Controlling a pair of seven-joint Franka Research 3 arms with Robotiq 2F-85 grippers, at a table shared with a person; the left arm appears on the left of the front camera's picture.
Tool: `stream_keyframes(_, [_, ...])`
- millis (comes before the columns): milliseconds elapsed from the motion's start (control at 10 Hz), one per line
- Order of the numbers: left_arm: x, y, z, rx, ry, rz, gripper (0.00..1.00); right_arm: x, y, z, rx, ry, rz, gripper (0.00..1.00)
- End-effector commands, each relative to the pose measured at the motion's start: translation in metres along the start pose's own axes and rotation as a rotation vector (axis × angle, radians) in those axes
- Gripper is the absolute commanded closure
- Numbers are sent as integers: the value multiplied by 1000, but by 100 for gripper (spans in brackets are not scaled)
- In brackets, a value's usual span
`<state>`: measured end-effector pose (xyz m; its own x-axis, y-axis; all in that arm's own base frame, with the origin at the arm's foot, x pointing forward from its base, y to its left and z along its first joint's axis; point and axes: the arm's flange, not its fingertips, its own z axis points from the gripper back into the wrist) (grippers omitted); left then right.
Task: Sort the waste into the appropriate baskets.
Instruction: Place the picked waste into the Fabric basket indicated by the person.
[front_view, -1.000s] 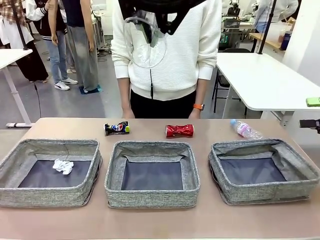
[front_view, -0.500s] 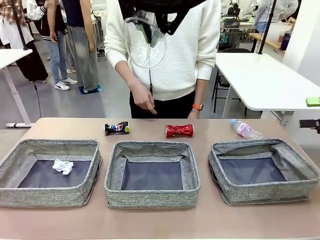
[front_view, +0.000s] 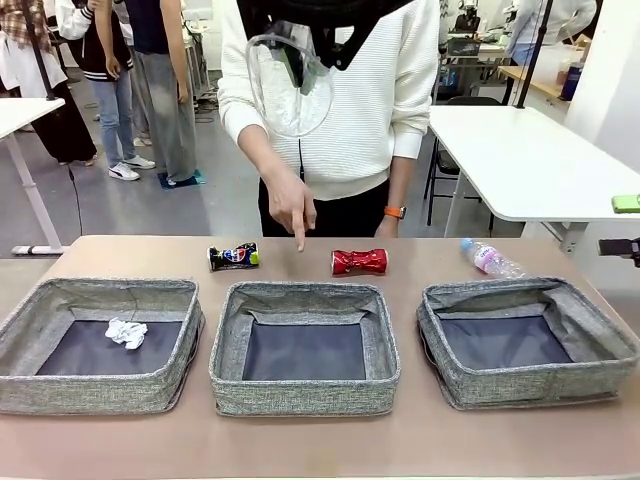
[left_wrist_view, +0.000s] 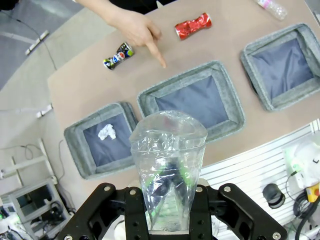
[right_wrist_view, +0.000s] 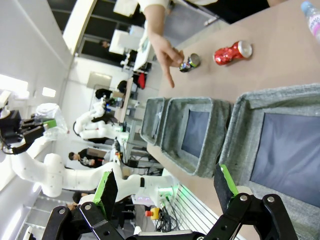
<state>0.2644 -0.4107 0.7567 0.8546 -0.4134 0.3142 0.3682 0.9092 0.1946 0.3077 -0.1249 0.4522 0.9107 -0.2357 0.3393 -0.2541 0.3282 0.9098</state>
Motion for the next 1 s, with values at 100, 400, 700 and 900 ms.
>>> stream_keyframes(100, [-3,6,0,-10,-3,-13,92,0,3,1,3,3,-15,0])
stream_keyframes(400, [-18,-14,-29,74,-39,54,92,0,3,1,3,3,-15,0])
stream_keyframes(700, [-124,-90,-192,268,-25,154,92,0,3,1,3,3,-15,0])
stream_keyframes(900, [-168,-110,-245,322,6,150,92,0,3,1,3,3,-15,0])
